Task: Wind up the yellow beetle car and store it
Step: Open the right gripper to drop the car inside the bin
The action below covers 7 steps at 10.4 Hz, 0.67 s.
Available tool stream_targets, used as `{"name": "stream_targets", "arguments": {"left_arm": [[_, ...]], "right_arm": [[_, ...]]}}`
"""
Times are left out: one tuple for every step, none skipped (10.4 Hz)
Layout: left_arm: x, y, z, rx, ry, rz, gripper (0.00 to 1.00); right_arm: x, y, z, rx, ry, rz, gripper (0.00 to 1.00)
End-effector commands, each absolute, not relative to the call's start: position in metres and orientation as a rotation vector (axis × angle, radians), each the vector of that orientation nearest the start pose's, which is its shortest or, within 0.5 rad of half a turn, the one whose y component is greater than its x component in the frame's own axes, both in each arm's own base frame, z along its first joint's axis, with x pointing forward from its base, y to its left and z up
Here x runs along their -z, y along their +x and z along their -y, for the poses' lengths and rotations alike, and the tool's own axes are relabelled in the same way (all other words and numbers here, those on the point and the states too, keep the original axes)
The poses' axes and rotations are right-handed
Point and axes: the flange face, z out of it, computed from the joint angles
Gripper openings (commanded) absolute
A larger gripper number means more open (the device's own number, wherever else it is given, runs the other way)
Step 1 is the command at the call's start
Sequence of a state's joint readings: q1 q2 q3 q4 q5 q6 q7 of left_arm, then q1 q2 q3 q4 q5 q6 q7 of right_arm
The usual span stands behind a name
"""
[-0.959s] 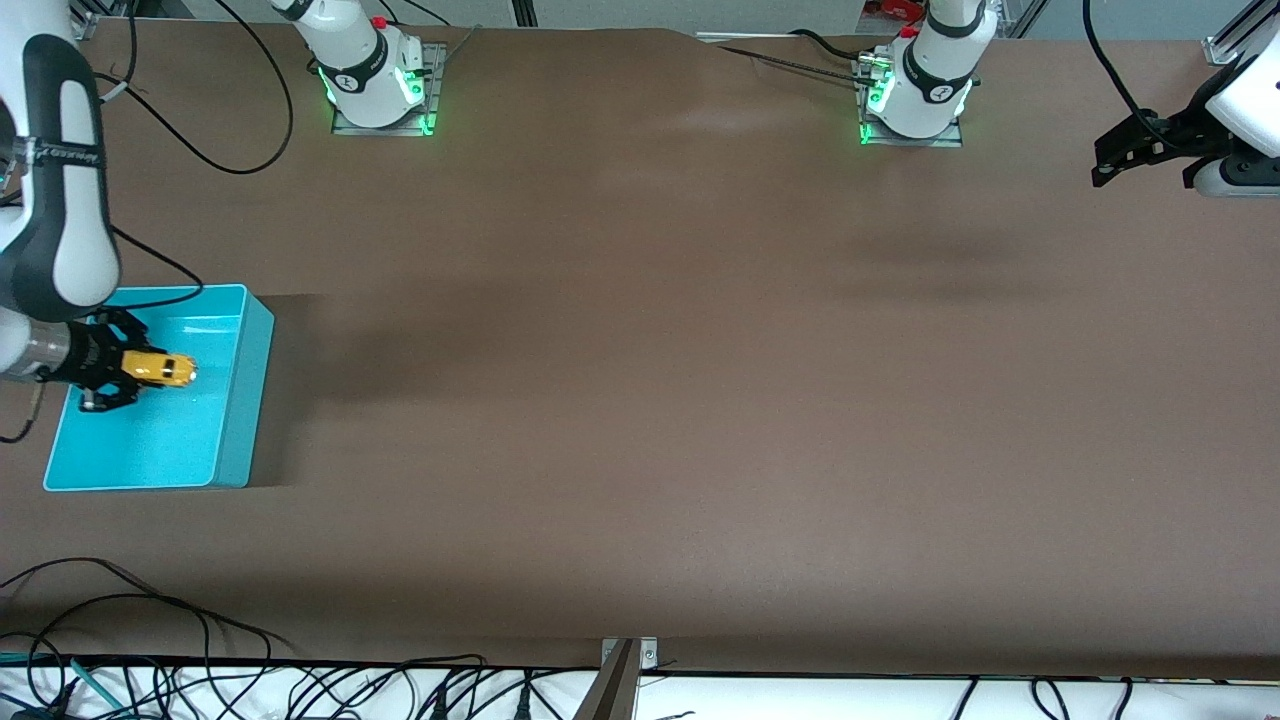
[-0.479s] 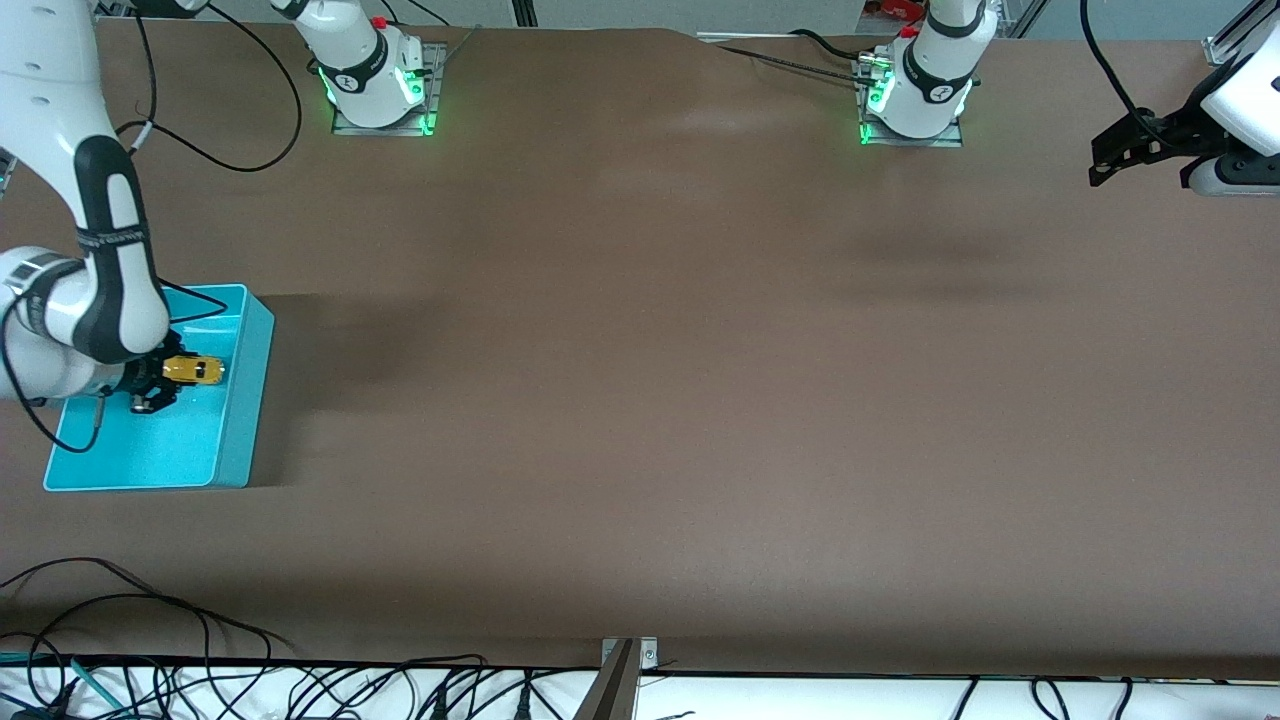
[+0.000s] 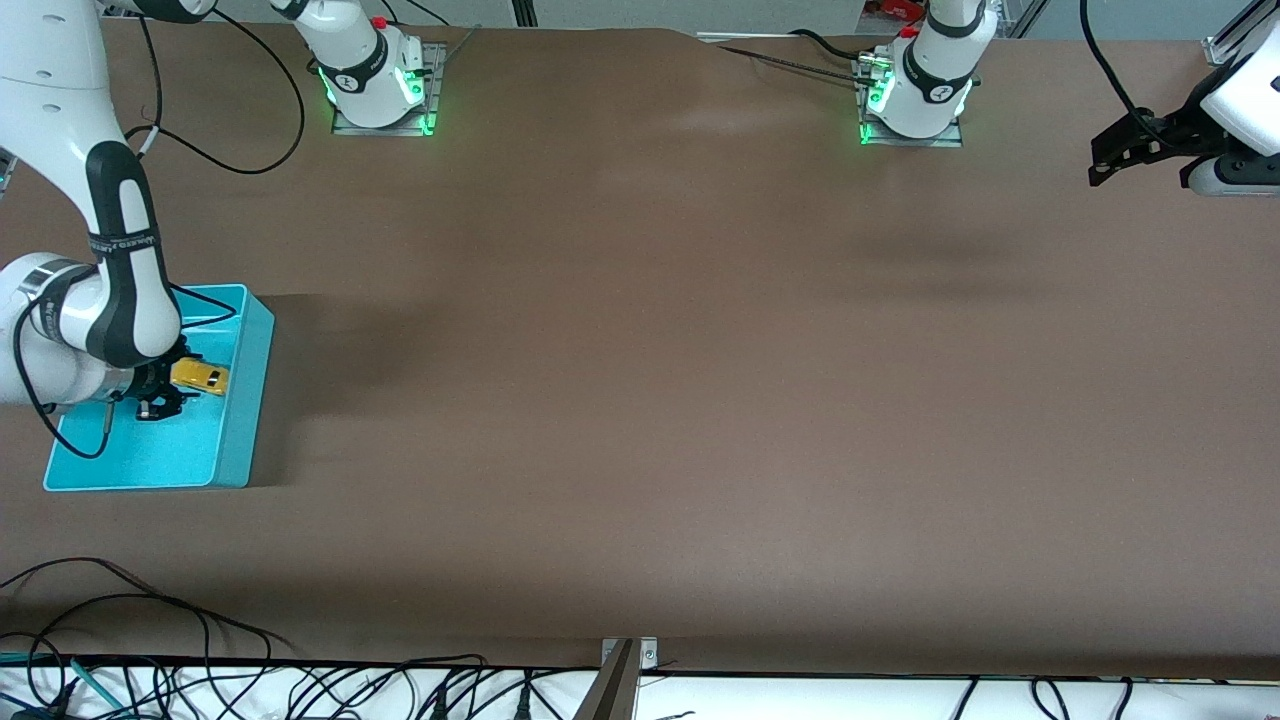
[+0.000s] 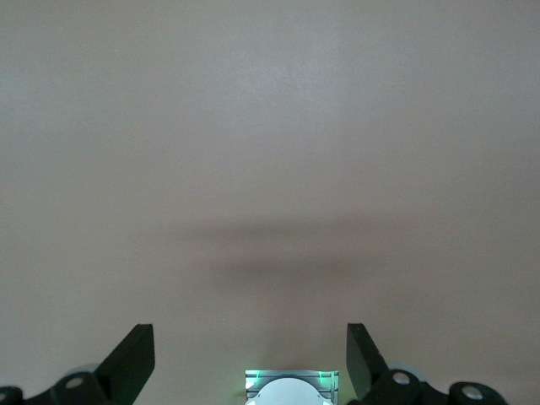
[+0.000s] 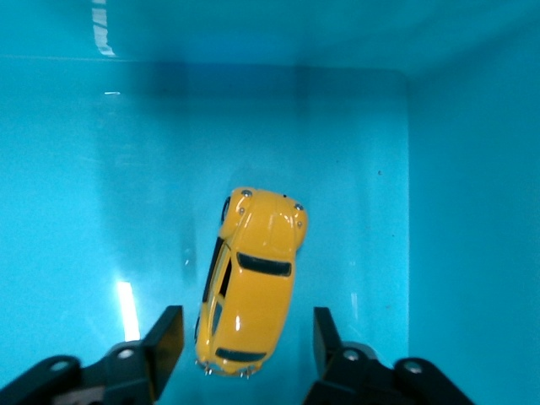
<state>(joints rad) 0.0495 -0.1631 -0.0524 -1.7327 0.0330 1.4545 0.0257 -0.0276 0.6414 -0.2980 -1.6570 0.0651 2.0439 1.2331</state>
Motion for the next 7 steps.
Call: {"name": "stream_targets", "arguments": {"left_arm": [[-0.632,0.491,0.003,-0.181,-3.09,-0.036,1.0],[-0.632,0.491,0.006,-0.181,-3.088,-0.045,1.0],[-0.631,0.491,0.008,-0.181,-3.088,-0.048,1.0],[-0.632,0.49,0.009,-0.178,-3.087,-0.05,1.0],[-0.631,0.491,0.009,-0.18,-3.087,-0.048,1.0],[-0.631,0.491,0.006,-0.181,-3.088,-0.043,1.0],[-0.631,0.491,0.006,-0.181,-3.088,-0.043,1.0]], "right_arm": [[-0.327,0.616,0.189,-0.312,-2.524,-2.181,1.0],[-0.37,0.606,0.187,-0.343,-2.588,-2.059,1.0],[-0.409,0.598,0.18,-0.363,-2.665,-1.906,1.0],[-0.448,0.594,0.172,-0.36,-2.726,-1.762,1.0],[-0.485,0.592,0.155,-0.321,-2.787,-1.605,1.0],[-0.513,0.589,0.137,-0.247,-2.843,-1.457,1.0],[-0.537,0.585,0.112,-0.19,-2.92,-1.25,1.0]]}}
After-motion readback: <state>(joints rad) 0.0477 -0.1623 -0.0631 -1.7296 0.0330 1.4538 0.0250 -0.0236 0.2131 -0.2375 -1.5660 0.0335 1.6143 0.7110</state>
